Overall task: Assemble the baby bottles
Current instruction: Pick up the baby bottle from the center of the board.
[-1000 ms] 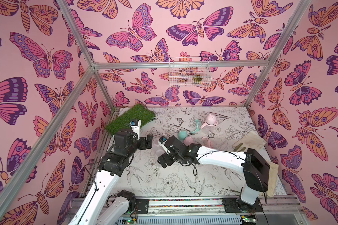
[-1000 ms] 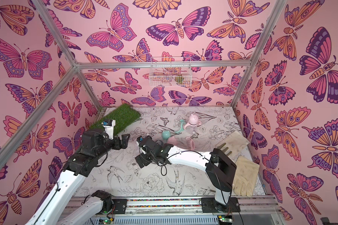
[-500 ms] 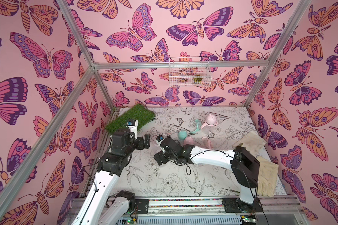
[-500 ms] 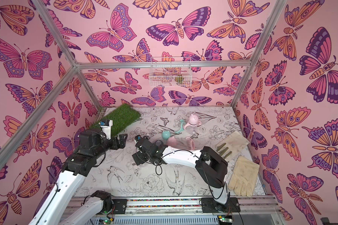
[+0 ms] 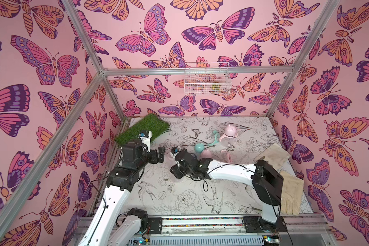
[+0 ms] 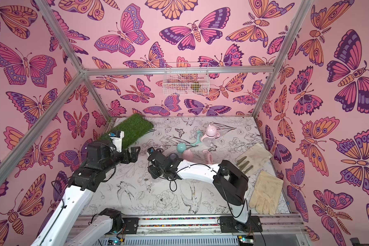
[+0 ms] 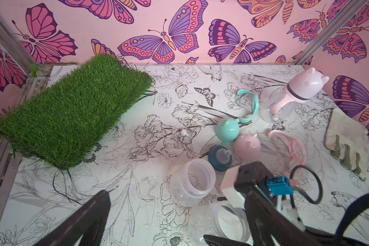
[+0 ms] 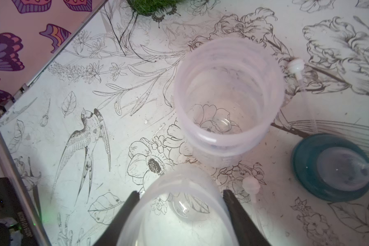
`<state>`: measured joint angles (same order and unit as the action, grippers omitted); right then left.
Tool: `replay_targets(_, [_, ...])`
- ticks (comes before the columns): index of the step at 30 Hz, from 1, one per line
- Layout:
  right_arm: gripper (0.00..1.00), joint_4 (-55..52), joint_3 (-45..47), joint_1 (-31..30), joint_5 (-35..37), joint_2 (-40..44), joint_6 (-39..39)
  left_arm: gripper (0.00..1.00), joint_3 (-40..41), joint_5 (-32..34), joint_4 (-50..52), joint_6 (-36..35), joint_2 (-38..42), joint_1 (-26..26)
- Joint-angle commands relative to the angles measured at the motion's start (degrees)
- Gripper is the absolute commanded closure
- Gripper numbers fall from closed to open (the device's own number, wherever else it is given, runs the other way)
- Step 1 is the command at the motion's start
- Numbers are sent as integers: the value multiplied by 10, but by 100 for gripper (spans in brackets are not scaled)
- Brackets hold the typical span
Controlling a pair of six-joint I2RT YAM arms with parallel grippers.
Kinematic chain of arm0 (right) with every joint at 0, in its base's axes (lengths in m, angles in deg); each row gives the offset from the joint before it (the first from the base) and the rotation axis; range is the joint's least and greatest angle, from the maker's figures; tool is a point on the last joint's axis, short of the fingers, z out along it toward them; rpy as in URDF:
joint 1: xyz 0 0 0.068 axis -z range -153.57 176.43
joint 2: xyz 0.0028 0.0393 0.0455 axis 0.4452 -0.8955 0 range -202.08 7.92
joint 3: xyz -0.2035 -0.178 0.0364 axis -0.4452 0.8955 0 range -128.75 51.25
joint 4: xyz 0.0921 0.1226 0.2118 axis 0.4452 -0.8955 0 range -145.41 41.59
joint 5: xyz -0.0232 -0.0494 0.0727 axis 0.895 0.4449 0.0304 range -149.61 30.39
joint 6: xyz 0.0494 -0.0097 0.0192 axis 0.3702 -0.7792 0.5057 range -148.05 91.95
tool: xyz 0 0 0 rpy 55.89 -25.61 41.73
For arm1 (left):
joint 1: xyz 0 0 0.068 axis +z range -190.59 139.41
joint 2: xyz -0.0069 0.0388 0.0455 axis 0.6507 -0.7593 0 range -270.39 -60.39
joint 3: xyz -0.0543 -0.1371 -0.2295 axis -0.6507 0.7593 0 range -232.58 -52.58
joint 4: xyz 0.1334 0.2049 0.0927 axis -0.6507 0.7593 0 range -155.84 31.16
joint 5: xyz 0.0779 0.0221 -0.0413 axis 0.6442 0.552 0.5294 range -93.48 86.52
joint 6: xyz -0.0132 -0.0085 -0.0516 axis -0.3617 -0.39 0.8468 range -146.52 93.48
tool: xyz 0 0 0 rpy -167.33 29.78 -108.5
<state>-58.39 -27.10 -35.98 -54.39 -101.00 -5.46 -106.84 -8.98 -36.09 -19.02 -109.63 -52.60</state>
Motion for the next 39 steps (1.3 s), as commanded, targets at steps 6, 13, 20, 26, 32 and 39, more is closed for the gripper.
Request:
replay_targets(6, [69,-95,22,0,-11,121,13,0,13,-139,-41,-21,4,3])
replay_targets(13, [69,-176,39,97,-48,277,-1,0,28,-372,-98,-21,-8,3])
replay_targets(20, [69,-206,-11,203,-202,314,-27,0,53,-606,-207,16,-7,-9])
replay_targets(26, [70,-211,-69,204,-324,307,-30,0,43,-611,-215,-27,-11,-43])
replay_targets(32, [70,-148,-66,203,-393,316,17,0,46,-546,-216,-73,-21,-89])
replay_targets(39, [73,-86,-40,204,-438,322,56,0,41,-437,-219,-91,-37,-128])
